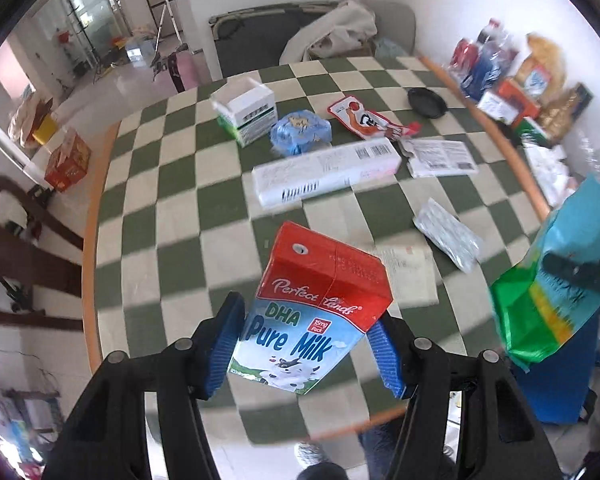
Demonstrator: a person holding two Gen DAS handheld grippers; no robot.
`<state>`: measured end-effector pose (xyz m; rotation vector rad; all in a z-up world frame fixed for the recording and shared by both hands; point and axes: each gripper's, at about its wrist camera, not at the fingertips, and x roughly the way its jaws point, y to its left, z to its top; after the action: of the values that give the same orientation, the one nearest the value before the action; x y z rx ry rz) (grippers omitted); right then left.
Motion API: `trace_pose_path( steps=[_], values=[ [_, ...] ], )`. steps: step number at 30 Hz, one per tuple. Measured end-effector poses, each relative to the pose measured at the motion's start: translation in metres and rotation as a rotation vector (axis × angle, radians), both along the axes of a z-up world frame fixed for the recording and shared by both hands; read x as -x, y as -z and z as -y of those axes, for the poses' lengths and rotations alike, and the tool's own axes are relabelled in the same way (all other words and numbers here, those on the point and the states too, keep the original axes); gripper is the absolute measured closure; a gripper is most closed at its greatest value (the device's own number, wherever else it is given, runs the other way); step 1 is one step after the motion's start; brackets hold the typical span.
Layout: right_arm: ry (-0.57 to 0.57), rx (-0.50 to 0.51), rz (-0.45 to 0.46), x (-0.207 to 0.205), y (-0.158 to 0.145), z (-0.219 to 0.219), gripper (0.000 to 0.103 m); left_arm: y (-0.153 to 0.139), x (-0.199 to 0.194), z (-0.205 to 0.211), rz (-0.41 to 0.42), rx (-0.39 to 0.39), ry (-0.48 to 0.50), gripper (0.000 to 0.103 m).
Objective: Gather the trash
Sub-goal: 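Carry the bag and milk carton to the white bin and release both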
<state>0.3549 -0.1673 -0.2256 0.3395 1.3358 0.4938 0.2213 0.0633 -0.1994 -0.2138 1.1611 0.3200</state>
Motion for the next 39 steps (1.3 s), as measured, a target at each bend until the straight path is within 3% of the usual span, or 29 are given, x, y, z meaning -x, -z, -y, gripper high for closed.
trace_pose_path(
  steps=[7, 11, 15, 19, 23, 27, 30, 33, 35, 36, 38, 39],
  values=[
    [-0.018, -0.005, 0.025, 0.143, -0.005, 0.018, 0.094, 0.013, 0.125, 0.012, -0.005, 0.142, -0.034, 0.046],
    [-0.065, 0.025, -0.042, 0.224, 0.024, 0.027, 0.094, 0.058, 0.189, 0.017, -0.084, 0.305, -0.103, 0.046],
    [-0.105, 0.074, -0.148, 0.286, 0.079, 0.035, 0.094, 0.125, 0.236, 0.016, -0.183, 0.429, -0.205, 0.048],
    [-0.137, 0.134, -0.234, 0.315, 0.154, 0.035, 0.094, 0.191, 0.255, 0.011, -0.217, 0.518, -0.289, 0.048],
    [-0.168, 0.167, -0.271, 0.325, 0.24, 0.025, 0.094, 0.27, 0.253, 0.005, -0.203, 0.537, -0.34, 0.048],
    [-0.182, 0.188, -0.274, 0.311, 0.354, 0.003, 0.094, 0.365, 0.237, -0.005, -0.193, 0.459, -0.346, 0.047],
    [-0.207, 0.211, -0.263, 0.29, 0.431, -0.018, 0.094, 0.439, 0.228, -0.014, -0.241, 0.404, -0.361, 0.044],
    [-0.267, 0.248, -0.269, 0.283, 0.504, -0.041, 0.093, 0.503, 0.226, -0.019, -0.287, 0.317, -0.338, 0.023],
    [-0.3, 0.27, -0.29, 0.275, 0.548, -0.05, 0.091, 0.531, 0.229, -0.022, -0.323, 0.25, -0.326, 0.008],
    [-0.322, 0.279, -0.304, 0.273, 0.566, -0.053, 0.086, 0.548, 0.231, -0.024, -0.347, 0.244, -0.327, 0.0],
    [-0.364, 0.297, -0.325, 0.27, 0.594, -0.058, 0.054, 0.56, 0.238, -0.028, -0.371, 0.264, -0.337, 0.0],
    [-0.381, 0.3, -0.326, 0.271, 0.603, -0.058, 0.029, 0.562, 0.242, -0.029, -0.374, 0.269, -0.348, 0.0]
  ],
)
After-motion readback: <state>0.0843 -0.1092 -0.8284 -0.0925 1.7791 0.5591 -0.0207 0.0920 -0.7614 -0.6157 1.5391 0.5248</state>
